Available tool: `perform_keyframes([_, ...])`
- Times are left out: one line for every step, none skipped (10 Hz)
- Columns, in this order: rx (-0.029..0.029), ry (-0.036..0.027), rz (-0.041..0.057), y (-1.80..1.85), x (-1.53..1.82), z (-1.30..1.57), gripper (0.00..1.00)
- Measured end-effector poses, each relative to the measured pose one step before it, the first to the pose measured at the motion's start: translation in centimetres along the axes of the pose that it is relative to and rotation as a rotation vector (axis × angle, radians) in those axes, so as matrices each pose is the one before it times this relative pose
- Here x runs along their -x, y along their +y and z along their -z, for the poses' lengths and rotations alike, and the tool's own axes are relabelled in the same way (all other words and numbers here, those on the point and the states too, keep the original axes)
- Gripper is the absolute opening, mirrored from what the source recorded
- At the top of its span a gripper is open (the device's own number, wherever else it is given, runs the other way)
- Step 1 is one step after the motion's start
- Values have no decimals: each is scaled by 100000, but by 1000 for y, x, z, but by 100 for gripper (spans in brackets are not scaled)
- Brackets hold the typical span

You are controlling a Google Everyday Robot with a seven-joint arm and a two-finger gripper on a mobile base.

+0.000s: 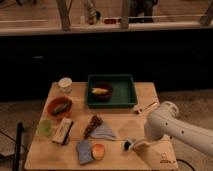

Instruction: Wipe table surface with brush

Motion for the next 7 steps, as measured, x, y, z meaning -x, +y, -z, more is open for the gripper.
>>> perform_keyframes([-587, 616, -5598, -41, -1840, 70, 0])
perform_keyframes([-2, 745, -5238, -345, -1364, -71, 0])
perform_keyframes([-124, 720, -4407, -642, -1115, -180, 0])
perform_keyframes([-101, 654, -3233, -633, -880, -221, 0])
perform_keyframes([-361, -92, -3609, -637, -485, -169, 0])
perform_keyframes([-169, -204, -1973, -345, -15, -103, 0])
perform_keyframes([102, -306, -1312, -326, 398, -74, 0])
